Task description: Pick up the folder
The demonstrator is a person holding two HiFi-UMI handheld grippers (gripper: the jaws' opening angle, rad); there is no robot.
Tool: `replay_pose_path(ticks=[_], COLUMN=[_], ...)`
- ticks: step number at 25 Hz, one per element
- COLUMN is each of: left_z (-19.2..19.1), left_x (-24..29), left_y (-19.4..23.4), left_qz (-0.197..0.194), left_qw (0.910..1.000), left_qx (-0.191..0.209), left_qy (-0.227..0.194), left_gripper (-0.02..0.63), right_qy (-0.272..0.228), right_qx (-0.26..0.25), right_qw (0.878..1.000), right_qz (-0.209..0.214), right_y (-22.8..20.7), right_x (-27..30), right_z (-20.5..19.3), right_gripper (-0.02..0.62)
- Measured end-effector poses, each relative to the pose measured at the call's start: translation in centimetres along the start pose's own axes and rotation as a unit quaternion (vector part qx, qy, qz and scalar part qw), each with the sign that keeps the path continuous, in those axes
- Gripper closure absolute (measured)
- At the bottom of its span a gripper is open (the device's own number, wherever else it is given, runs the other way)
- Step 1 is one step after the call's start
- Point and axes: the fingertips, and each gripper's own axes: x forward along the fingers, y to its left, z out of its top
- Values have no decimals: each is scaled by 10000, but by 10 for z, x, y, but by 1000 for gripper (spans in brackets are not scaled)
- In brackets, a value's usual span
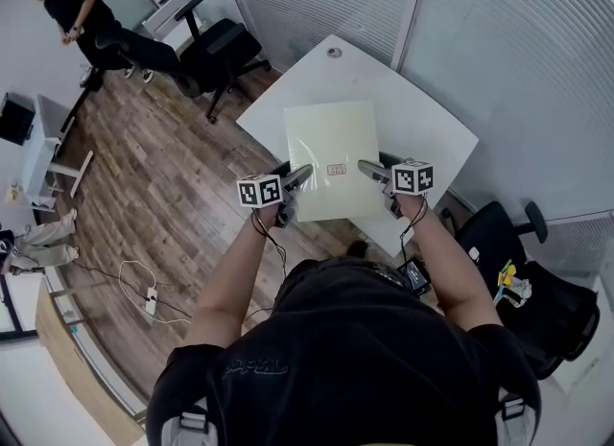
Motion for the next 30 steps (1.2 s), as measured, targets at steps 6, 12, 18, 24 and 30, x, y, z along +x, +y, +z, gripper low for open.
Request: replay_pose_path(ticks=[6, 12, 18, 24, 30], left_z=[-2, -9, -33, -53, -70], left_x=[-26, -69, -109, -139, -149], left_y=[3, 9, 7, 5, -8], left_qz=[-150, -238, -370, -452, -518], left_qw=[9998, 9994, 9987, 9977, 9970], left_qx=[95, 237, 348, 484, 552], left_qy=[62, 65, 83, 126, 154], left_gripper=[278, 278, 278, 278, 278], right_qy=[-158, -329, -418, -534, -552], right_qx=[70, 4, -9, 14, -1], right_qw=[9997, 9991, 9984, 9975, 9969], right_qz=[-163, -251, -383, -466, -569], right_y=[28, 70, 107, 139, 150], right_x=[-1, 5, -1, -8, -24], right_z=[-12, -32, -66, -95, -113], right_gripper=[268, 268, 268, 268, 268])
